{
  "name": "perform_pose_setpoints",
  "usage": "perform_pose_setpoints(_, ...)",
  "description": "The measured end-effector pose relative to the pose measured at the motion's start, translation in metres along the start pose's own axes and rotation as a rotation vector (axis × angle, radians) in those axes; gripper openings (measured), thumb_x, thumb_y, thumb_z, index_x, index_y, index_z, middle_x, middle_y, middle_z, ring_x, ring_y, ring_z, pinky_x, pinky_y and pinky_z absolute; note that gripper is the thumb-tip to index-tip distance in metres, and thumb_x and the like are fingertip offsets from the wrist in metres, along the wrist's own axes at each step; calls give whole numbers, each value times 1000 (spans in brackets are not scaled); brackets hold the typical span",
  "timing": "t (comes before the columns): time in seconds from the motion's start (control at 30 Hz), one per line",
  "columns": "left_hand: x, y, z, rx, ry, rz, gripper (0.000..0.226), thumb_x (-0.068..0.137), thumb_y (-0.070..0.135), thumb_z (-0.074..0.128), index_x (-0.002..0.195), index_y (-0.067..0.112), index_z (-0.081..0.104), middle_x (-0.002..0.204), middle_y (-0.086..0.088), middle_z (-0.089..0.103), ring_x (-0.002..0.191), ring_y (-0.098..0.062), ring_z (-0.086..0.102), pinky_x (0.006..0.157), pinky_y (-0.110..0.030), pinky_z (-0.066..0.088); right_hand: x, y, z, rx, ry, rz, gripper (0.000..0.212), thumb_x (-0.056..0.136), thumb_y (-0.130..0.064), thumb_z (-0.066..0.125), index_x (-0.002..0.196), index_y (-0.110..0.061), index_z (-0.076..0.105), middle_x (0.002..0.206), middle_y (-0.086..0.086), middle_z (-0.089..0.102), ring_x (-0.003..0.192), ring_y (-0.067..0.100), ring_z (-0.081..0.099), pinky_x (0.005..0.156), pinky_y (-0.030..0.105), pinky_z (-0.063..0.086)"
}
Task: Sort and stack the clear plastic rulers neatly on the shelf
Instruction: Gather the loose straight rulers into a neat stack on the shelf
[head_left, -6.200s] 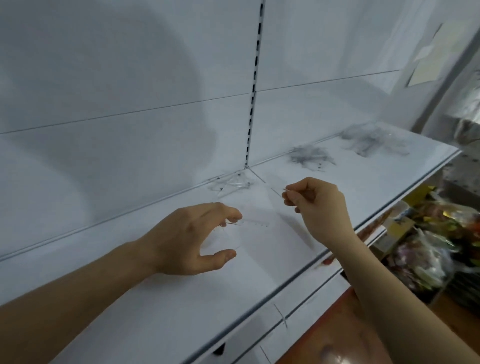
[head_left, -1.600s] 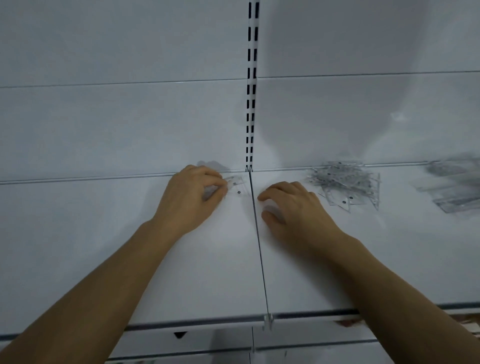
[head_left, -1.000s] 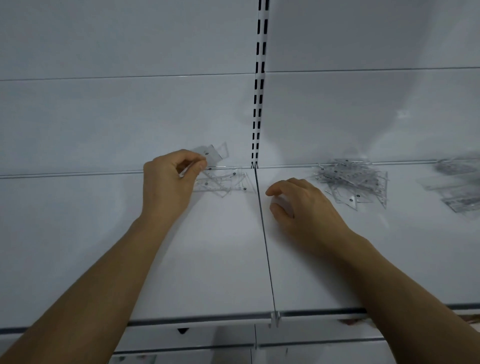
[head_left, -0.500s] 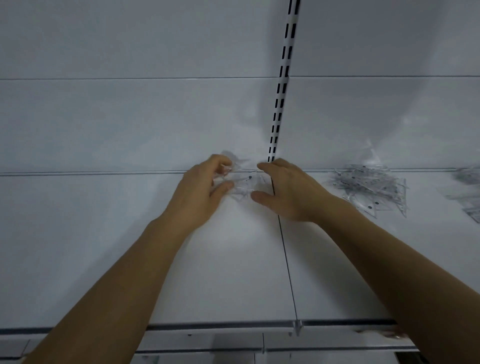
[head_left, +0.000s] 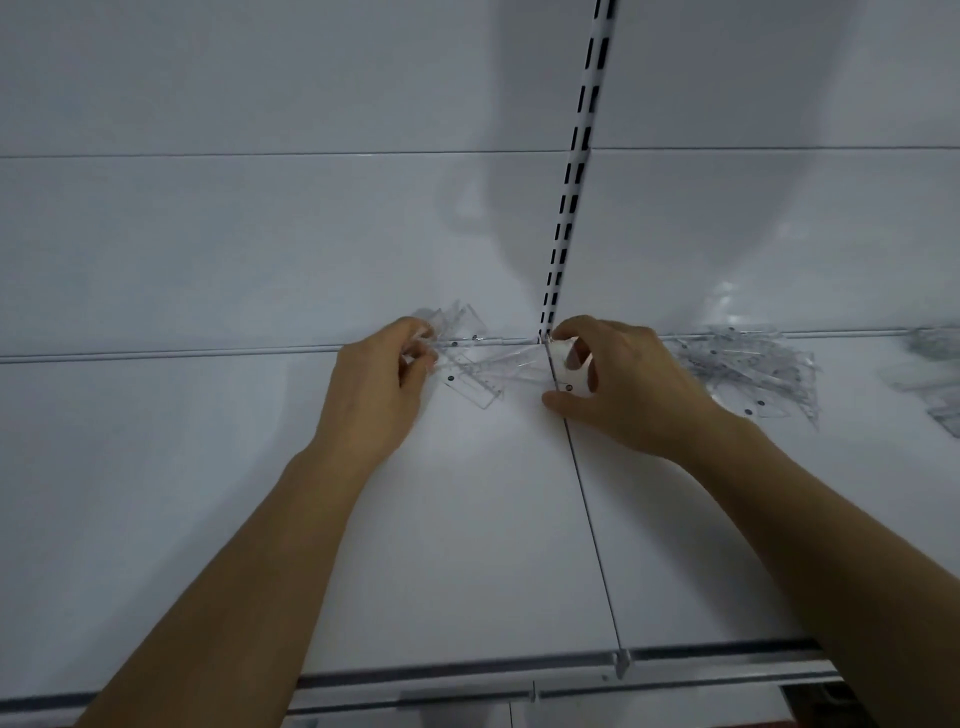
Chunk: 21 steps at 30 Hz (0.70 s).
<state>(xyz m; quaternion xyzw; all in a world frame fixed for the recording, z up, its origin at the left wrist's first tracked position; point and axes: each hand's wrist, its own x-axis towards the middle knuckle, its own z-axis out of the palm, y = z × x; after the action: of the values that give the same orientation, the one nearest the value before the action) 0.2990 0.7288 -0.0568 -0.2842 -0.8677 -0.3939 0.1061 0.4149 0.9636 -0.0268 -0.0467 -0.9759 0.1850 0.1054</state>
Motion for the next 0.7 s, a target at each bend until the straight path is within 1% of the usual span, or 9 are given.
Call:
perform_pose_setpoints(0.1,1,3,0,-21,35,-15,19,94,12,67,111,18,70,93,13,70,73,6,61,67,0,37,-8,4,-2,29,62,6,61,81,-45,80,133,-26,54,98,-10,63,70,3,57,69,26,51)
perform_pose_setpoints(0.17,1,7,-2,-41,85,-22,16,93,13,69,108,18,71,96,13,71,73,1,61,68,-2,39,-11,7,-2,48,103,19,61,81,-48,79,132,-27,54,95,-12,63,69,4,60,70,28,55)
perform_pose_setpoints(0.23,0,11,-5,-47,144,-25,12,93,16,70,104,19,71,90,15,68,72,4,59,68,-6,41,-12,7,0,51,127,33,60,81,-52,77,130,-27,55,94,-13,63,69,5,60,72,31,56)
perform_pose_setpoints(0.33,-2,15,-9,-78,204,-13,11,93,16,70,103,19,73,85,19,64,71,14,56,68,-2,38,-11,7,5,42,139,50,59,81,-59,73,129,-27,57,91,-13,63,73,5,59,76,34,56)
perform_pose_setpoints(0.4,-2,16,-9,-101,226,-5,12,93,13,70,103,19,74,86,20,65,75,15,57,71,-1,38,-11,5,7,55,141,73,58,81,-60,72,127,-27,58,89,-13,63,74,6,60,76,34,55)
perform_pose_setpoints(0.47,-2,14,-10,-111,236,-2,11,93,11,70,100,18,74,86,18,65,75,13,57,70,-1,37,-11,4,9,77,136,101,58,80,-59,73,125,-26,59,87,-12,64,74,5,60,75,32,55)
perform_pose_setpoints(0.57,-2,11,-7,-64,178,44,16,88,3,71,93,18,73,86,12,66,76,6,58,69,-3,38,-15,6,8,96,141,144,59,78,-61,74,122,-25,61,83,-12,63,73,1,59,69,25,50)
perform_pose_setpoints(0.63,-3,11,-3,-34,68,79,20,83,-1,73,88,18,74,87,10,67,73,0,59,67,-3,38,-17,7,0,85,169,171,58,79,-60,75,122,-24,60,83,-13,62,71,1,58,65,21,45)
perform_pose_setpoints(0.7,-5,11,1,4,-48,113,21,81,1,77,88,21,75,88,9,67,71,1,58,68,-1,36,-19,8,-12,69,208,189,59,80,-59,74,125,-23,60,83,-13,61,69,2,57,62,20,43)
